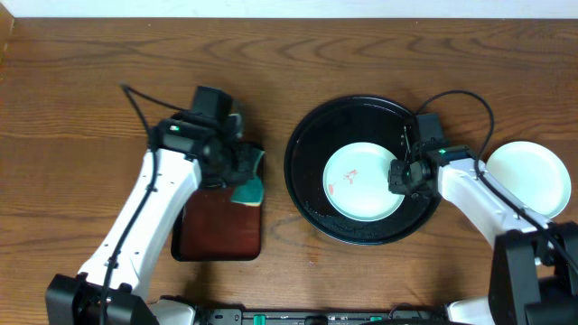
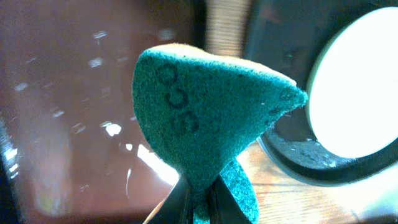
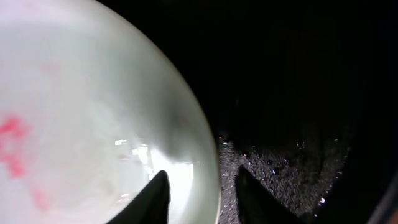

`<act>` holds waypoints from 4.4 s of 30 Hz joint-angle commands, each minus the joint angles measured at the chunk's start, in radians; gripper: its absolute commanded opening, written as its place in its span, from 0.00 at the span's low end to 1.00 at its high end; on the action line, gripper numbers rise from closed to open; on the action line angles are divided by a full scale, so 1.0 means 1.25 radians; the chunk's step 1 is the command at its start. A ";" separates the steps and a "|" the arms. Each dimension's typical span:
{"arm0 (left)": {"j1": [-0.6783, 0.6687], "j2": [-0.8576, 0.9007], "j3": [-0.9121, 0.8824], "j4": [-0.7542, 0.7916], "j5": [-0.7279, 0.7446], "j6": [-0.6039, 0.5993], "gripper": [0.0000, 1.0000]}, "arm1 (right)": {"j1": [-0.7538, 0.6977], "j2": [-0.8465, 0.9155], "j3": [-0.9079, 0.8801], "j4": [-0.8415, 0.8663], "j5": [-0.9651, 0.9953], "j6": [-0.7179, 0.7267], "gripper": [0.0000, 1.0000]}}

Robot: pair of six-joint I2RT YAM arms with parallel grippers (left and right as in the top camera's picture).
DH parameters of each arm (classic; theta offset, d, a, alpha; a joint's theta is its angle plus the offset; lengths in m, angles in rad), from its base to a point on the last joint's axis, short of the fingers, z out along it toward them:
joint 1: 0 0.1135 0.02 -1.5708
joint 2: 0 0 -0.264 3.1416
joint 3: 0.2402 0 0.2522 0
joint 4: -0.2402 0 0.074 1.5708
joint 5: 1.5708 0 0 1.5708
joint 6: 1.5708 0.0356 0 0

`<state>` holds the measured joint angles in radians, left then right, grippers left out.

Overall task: Clean dirty plates on tray and stack at the side
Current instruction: 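Grasp the green sponge with the left gripper and lift it, then scrub the green plate with the sponge while the right gripper holds it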

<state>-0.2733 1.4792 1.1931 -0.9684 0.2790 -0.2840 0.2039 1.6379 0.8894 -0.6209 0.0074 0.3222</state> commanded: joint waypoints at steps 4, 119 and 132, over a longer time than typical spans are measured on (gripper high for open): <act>-0.076 -0.002 0.030 0.054 -0.014 0.016 0.07 | -0.008 0.070 -0.013 0.007 0.013 0.011 0.07; -0.350 0.485 0.177 0.266 0.070 -0.238 0.08 | 0.000 0.078 -0.013 -0.031 -0.115 -0.133 0.01; -0.408 0.499 0.178 0.438 0.354 -0.238 0.08 | 0.000 0.078 -0.013 -0.033 -0.115 -0.132 0.01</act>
<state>-0.7574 2.0869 1.4216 -0.4286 0.5781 -0.5766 0.1997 1.6997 0.9070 -0.6369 -0.1795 0.1753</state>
